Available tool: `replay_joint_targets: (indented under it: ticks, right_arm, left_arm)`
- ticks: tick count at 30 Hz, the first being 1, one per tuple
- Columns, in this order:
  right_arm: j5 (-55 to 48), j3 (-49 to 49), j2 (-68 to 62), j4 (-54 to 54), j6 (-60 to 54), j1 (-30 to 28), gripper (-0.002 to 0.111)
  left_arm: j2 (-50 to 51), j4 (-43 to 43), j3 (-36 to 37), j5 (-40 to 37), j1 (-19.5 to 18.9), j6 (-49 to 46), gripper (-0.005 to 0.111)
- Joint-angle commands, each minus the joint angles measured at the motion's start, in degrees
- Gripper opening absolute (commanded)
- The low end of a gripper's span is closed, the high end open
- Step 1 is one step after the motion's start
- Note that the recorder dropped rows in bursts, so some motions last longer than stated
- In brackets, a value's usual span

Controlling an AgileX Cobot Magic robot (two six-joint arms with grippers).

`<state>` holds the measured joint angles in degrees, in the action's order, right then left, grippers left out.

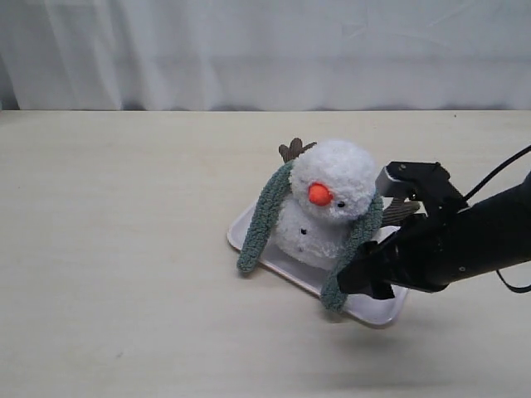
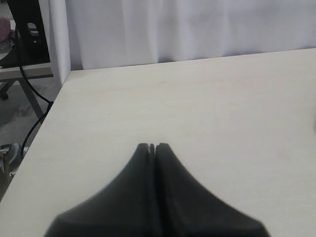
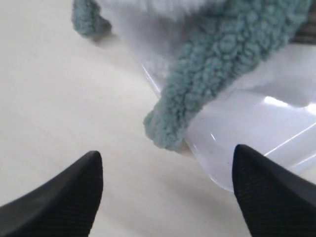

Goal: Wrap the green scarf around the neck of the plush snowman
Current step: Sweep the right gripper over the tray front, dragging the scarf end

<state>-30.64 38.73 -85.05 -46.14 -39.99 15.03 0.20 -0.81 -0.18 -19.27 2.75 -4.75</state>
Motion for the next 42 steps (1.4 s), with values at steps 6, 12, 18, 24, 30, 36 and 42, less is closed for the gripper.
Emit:
replay_joint_targets:
  ticks: [6, 12, 18, 24, 30, 36, 42]
  right_arm:
    - [2.4, 0.0, 15.4, 0.8, -2.4, -0.2, 0.069]
    - [-0.3, 4.6, 18.1, 0.8, -5.0, 0.7, 0.069]
    - [4.9, 9.2, 17.9, 4.3, -4.0, 13.8, 0.069]
    - [8.9, 9.2, 11.4, 26.1, 23.1, 23.4, 0.067]
    - [9.4, 11.6, -0.1, 43.7, 41.1, 29.4, 0.064]
    - [5.3, 19.6, -11.2, 44.1, 54.0, 29.8, 0.064]
    - [5.3, 24.3, -19.8, 44.6, 54.5, 29.5, 0.064]
  left_arm:
    - [-0.2, 0.1, 0.2, 0.7, -0.2, 0.3, 0.000]
    - [-0.2, 0.1, 0.2, 0.7, -0.2, 0.3, 0.000]
    - [-0.2, 0.1, 0.2, 0.7, -0.2, 0.3, 0.000]
    - [-0.2, 0.1, 0.2, 0.7, -0.2, 0.3, 0.000]
    - [-0.2, 0.1, 0.2, 0.7, -0.2, 0.3, 0.000]
    - [-0.2, 0.1, 0.2, 0.7, -0.2, 0.3, 0.000]
    - [-0.2, 0.1, 0.2, 0.7, -0.2, 0.3, 0.000]
